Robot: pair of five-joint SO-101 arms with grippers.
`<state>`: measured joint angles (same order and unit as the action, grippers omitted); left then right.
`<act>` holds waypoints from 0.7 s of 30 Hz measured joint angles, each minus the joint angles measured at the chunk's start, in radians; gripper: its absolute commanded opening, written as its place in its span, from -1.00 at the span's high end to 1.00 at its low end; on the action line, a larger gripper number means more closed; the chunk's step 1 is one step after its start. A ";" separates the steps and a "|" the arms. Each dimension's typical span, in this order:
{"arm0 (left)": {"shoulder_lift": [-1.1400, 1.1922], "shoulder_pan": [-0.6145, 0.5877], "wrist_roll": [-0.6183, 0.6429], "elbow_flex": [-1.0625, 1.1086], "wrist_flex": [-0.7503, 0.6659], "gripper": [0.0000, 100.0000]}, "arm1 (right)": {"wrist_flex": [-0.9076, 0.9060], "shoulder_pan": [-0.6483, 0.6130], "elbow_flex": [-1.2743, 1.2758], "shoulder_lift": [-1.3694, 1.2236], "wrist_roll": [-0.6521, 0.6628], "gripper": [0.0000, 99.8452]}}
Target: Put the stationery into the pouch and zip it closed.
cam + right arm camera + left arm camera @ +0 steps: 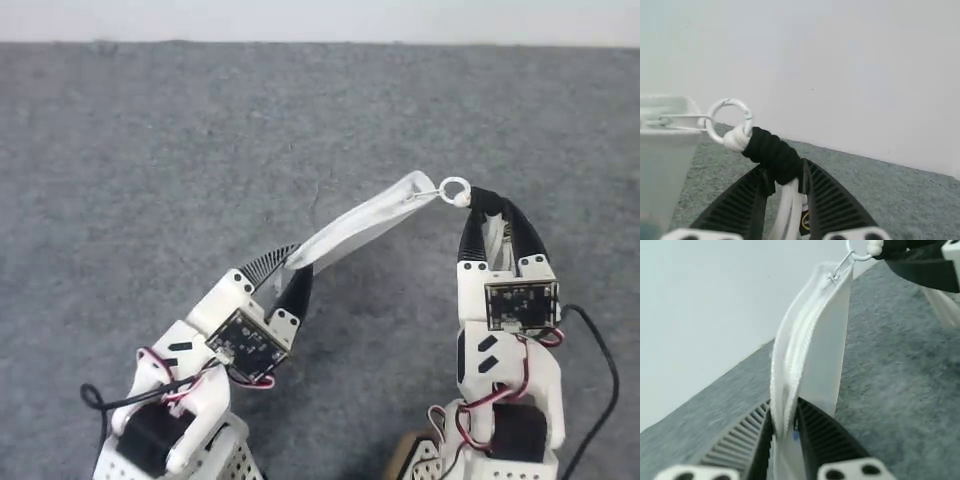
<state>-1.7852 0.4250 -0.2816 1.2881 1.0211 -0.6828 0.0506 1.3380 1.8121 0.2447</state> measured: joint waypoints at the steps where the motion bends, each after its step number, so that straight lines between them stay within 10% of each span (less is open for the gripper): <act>1: 0.000 -0.008 0.000 0.000 0.000 0.98 | 0.000 0.000 0.000 0.000 0.000 0.99; 21: -0.008 -0.273 0.035 -0.002 -0.074 0.98 | -0.123 -0.157 0.003 -0.009 -0.003 0.50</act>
<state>-1.7929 0.1519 -0.2463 1.2866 0.9475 -0.8055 -0.1059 1.3410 1.8029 0.2417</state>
